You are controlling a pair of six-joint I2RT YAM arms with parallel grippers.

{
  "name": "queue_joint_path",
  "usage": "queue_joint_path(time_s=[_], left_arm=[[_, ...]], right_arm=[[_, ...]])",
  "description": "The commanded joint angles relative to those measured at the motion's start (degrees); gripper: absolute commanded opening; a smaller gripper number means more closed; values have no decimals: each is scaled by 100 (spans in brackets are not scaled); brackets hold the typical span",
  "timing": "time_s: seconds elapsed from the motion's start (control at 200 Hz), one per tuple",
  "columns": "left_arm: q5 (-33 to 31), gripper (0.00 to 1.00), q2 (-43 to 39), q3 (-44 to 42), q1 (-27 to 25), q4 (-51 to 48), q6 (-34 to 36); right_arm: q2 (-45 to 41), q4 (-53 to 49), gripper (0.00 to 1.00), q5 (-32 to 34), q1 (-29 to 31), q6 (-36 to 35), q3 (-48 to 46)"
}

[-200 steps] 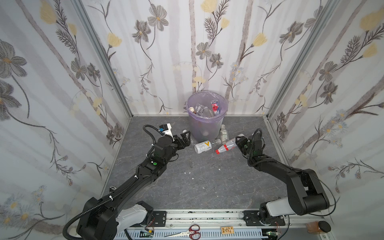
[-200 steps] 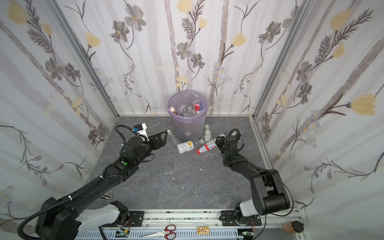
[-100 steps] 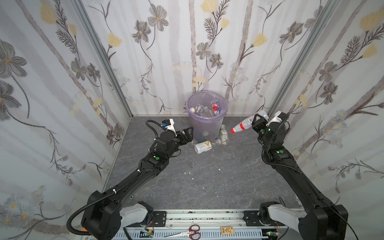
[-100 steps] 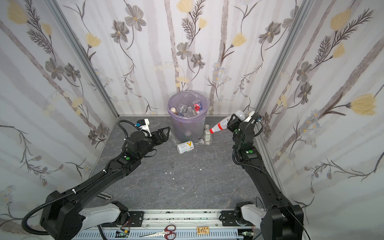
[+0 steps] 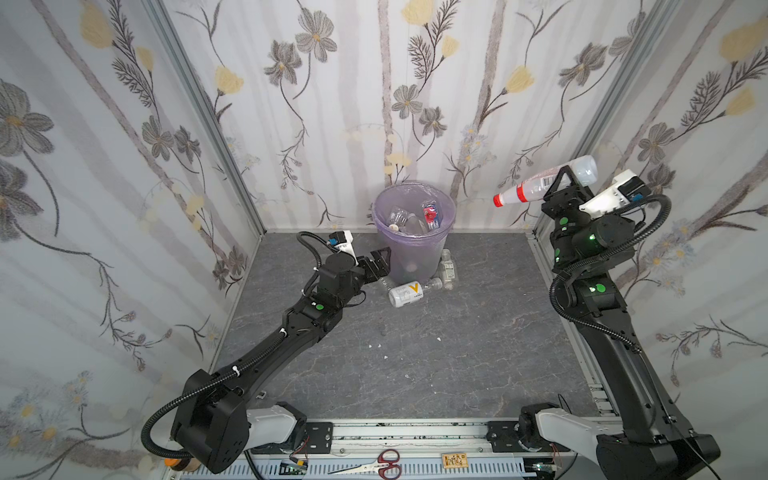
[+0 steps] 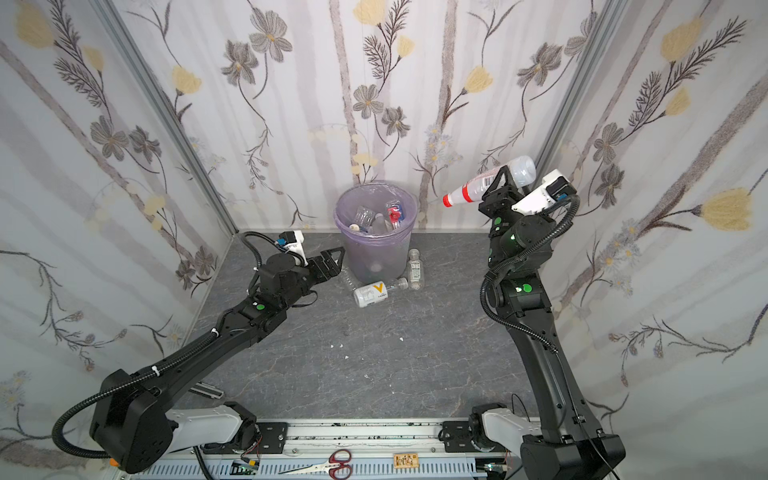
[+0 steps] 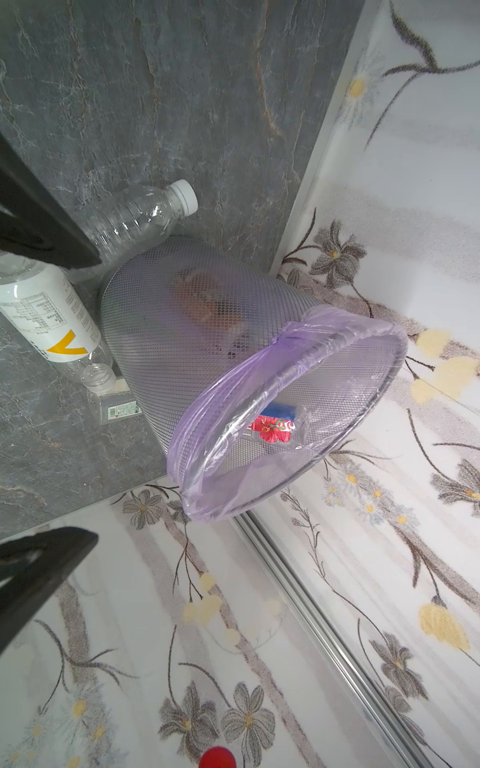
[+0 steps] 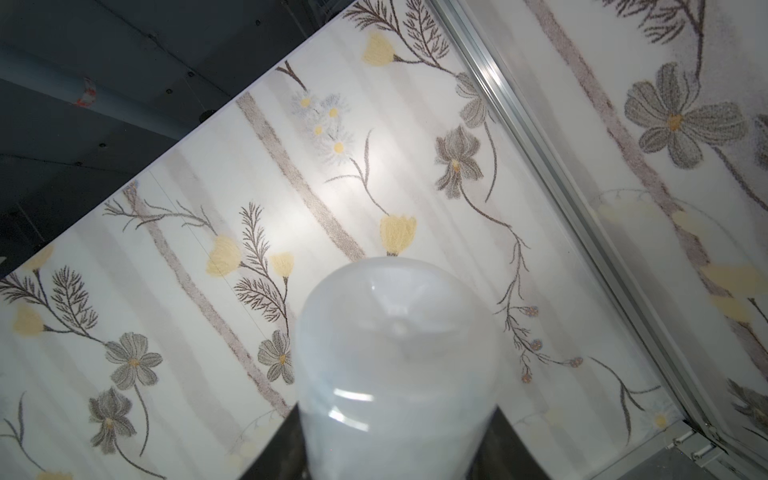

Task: Throw the plastic bottles in the bin
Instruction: 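Lift the red-cap bottle high with the right gripper, then swing the red-cap bottle over the bin and open the right gripper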

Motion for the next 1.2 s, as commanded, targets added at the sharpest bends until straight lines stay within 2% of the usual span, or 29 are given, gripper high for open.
queue_joint_path(time_s=[0.0, 0.215, 0.345, 0.475, 0.634, 0.749, 0.834, 0.939, 1.199], left_arm=[[-143, 100, -50, 74, 4, -79, 2], [-223, 100, -83, 125, 13, -148, 130], [-224, 100, -83, 136, 22, -170, 180], [-250, 100, -85, 67, 48, -194, 215], [-259, 100, -339, -66, 118, -225, 201], [-220, 100, -433, -137, 170, -242, 179], [-237, 100, -531, -177, 189, -272, 182], [-262, 100, -621, -238, 212, -286, 188], [-123, 100, -448, -165, 224, -277, 75]], right_arm=[[31, 489, 46, 73, 9, -363, 264], [-202, 1440, 47, 194, 11, -601, 341], [-37, 1731, 48, 151, 65, -544, 503], [554, 1668, 48, -5, 253, -489, 931], [1977, 1181, 48, -160, 784, -619, 1781], [3197, 230, 53, -412, 1094, -498, 2626], [3800, -456, 69, -686, 1199, -369, 3202], [3695, -257, 78, -621, 1288, -461, 3020], [3301, -353, 82, -473, 1295, -770, 2970]])
